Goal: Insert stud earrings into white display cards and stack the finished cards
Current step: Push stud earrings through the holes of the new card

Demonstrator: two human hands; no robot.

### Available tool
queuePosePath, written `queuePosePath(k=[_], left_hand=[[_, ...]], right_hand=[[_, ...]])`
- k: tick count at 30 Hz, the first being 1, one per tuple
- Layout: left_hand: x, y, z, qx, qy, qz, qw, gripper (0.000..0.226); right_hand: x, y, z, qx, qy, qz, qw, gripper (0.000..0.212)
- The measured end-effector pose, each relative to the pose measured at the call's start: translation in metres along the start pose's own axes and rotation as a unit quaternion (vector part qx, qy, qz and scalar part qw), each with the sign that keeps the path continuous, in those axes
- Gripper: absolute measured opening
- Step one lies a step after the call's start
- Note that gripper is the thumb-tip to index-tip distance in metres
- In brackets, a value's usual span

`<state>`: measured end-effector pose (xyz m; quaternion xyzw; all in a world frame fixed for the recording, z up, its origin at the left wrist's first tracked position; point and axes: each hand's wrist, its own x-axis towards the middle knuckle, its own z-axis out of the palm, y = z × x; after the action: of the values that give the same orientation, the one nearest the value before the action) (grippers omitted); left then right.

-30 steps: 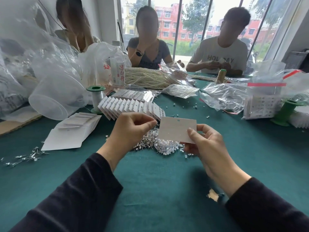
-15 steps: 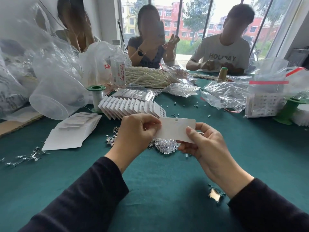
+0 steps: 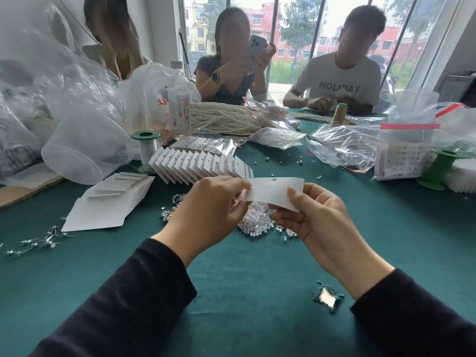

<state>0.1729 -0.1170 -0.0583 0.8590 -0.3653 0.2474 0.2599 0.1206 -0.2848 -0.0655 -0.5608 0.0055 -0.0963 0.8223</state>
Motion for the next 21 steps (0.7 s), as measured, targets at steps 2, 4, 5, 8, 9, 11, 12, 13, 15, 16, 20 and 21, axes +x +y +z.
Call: queuePosePath(k=[2, 4, 5, 8, 9, 11, 12, 13, 15, 16, 20, 21], left_hand=[[0.0, 0.001, 0.001, 0.02, 0.007, -0.001, 1.0, 0.027], [0.0, 0.0, 0.0, 0.026, 0.027, -0.008, 0.999, 0.026], [0.001, 0.0, 0.0, 0.032, 0.034, -0.008, 0.999, 0.024], [0.002, 0.0, 0.002, 0.047, 0.055, -0.022, 0.997, 0.012], [0.003, -0.001, 0.003, 0.035, 0.07, -0.052, 0.996, 0.013], [0.005, -0.006, 0.007, -0.048, 0.095, -0.161, 0.981, 0.016], [0.006, -0.009, 0.007, -0.139, 0.094, -0.243, 0.955, 0.017], [0.006, -0.01, 0.007, -0.261, 0.09, -0.33, 0.903, 0.016], [0.008, -0.009, 0.005, -0.48, 0.082, -0.455, 0.746, 0.013], [0.009, -0.007, 0.005, -0.535, 0.075, -0.483, 0.689, 0.012], [0.007, 0.001, 0.007, -0.617, 0.029, -0.506, 0.602, 0.014], [0.006, 0.002, 0.009, -0.626, 0.021, -0.513, 0.588, 0.015]], right_hand=[[-0.001, 0.001, 0.003, -0.001, -0.026, -0.002, 1.0, 0.016], [-0.002, 0.001, 0.005, 0.008, -0.054, -0.007, 0.998, 0.022], [-0.002, 0.001, 0.007, 0.011, -0.068, -0.008, 0.998, 0.024], [0.001, 0.0, 0.008, 0.013, -0.094, -0.011, 0.995, 0.042], [0.003, 0.001, 0.006, -0.016, -0.082, -0.025, 0.996, 0.046], [0.01, 0.006, -0.003, -0.24, -0.03, -0.123, 0.963, 0.034], [0.014, 0.01, -0.007, -0.401, 0.003, -0.179, 0.899, 0.021], [0.018, 0.015, -0.011, -0.521, 0.009, -0.204, 0.829, 0.013], [0.025, 0.026, -0.016, -0.633, -0.028, -0.177, 0.753, 0.02], [0.027, 0.031, -0.016, -0.65, -0.037, -0.163, 0.741, 0.022], [0.033, 0.034, -0.006, -0.669, -0.004, -0.172, 0.723, 0.013], [0.034, 0.032, -0.004, -0.671, -0.002, -0.169, 0.722, 0.013]])
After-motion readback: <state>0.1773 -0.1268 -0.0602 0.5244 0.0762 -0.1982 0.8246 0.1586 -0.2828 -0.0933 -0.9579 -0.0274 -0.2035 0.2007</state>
